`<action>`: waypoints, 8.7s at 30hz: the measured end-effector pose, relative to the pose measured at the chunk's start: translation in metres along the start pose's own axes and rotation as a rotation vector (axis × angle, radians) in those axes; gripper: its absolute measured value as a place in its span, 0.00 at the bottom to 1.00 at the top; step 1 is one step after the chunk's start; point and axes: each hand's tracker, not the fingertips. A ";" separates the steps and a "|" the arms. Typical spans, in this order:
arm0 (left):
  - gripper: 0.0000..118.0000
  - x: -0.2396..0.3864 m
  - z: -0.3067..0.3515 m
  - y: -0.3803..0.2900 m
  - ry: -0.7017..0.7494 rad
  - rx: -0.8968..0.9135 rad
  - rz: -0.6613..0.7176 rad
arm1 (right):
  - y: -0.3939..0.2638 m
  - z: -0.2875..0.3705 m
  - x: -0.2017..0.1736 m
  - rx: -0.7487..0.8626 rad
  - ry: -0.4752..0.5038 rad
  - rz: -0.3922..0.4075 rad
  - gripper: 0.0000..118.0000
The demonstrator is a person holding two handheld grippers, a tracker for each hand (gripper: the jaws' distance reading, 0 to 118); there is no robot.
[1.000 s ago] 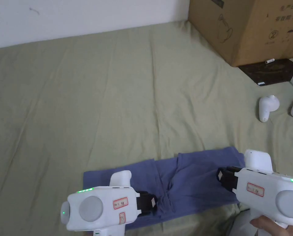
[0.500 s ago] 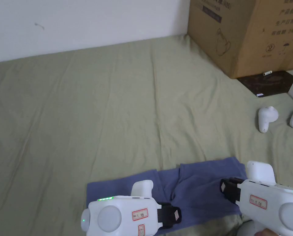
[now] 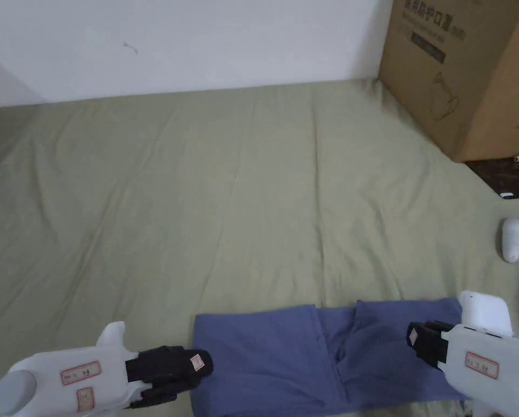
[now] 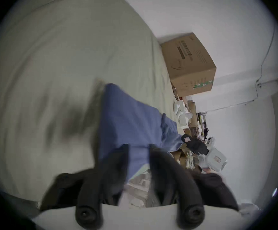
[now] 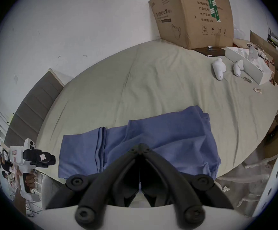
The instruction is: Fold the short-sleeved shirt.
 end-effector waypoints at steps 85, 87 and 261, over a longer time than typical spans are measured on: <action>0.88 0.156 -0.094 0.054 0.243 -0.199 -0.314 | 0.002 -0.020 0.052 -0.038 0.013 -0.210 0.00; 0.77 0.147 -0.067 0.056 0.275 -0.101 -0.324 | 0.002 -0.022 0.046 -0.041 0.019 -0.201 0.00; 0.44 0.270 0.103 -0.057 0.823 1.053 -0.835 | 0.084 0.125 -0.200 0.738 -0.110 0.329 0.44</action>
